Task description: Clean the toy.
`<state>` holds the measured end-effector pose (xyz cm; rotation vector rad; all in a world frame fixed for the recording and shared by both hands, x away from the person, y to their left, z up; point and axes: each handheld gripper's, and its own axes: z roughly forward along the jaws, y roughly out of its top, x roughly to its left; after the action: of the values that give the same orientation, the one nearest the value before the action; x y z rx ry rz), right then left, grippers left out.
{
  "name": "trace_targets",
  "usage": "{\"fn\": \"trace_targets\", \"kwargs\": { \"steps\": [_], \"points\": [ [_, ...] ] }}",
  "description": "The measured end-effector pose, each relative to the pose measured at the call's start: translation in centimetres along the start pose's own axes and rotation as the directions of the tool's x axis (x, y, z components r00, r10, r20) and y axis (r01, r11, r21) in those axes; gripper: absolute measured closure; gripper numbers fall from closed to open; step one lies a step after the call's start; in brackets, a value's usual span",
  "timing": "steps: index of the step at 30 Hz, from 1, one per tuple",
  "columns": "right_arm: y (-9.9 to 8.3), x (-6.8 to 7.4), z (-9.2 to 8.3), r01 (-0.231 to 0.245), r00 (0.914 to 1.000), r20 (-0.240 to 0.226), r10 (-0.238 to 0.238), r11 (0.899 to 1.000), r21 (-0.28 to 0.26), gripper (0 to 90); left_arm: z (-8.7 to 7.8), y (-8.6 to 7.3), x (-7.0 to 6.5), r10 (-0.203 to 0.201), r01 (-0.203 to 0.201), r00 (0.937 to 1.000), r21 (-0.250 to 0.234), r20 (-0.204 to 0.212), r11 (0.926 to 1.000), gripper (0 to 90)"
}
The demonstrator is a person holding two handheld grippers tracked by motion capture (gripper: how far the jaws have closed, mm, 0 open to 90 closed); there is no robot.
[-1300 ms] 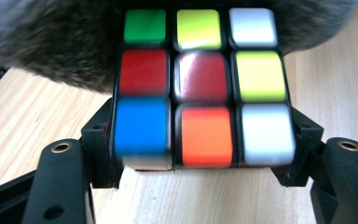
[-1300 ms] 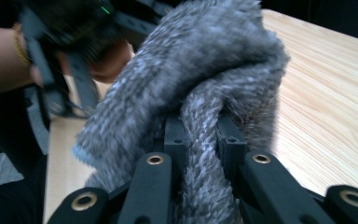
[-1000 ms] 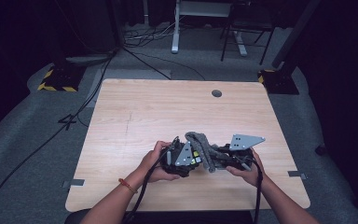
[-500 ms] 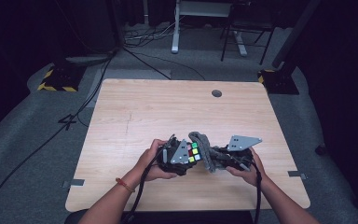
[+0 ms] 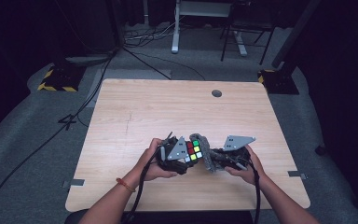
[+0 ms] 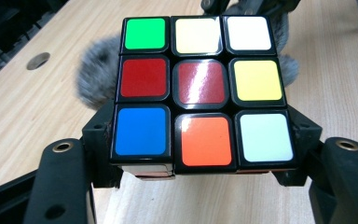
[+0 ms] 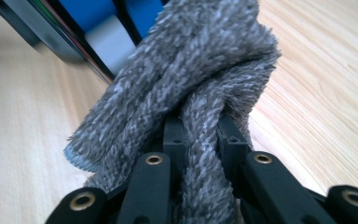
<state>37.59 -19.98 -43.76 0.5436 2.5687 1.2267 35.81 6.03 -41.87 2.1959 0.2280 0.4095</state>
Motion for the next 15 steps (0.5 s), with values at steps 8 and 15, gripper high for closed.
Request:
{"fn": "trace_targets", "kwargs": {
  "steps": [8, 15],
  "points": [
    [-0.5, -1.6, -1.8, -0.028, 0.9979, 0.058, 0.029, 0.999, -0.016, 77.1, -1.1, -1.1, 0.9, -0.025, 0.027, 0.9993, 0.077, -0.028, 0.9966, 33.1],
    [-1.5, -2.1, -2.2, -0.019, 0.997, 0.076, 0.015, 0.999, 0.05, 76.5, -1.0, -3.0, 1.2, -0.036, 0.041, 0.9989, 0.197, -0.028, 0.9796, 33.0]
  ]
}}
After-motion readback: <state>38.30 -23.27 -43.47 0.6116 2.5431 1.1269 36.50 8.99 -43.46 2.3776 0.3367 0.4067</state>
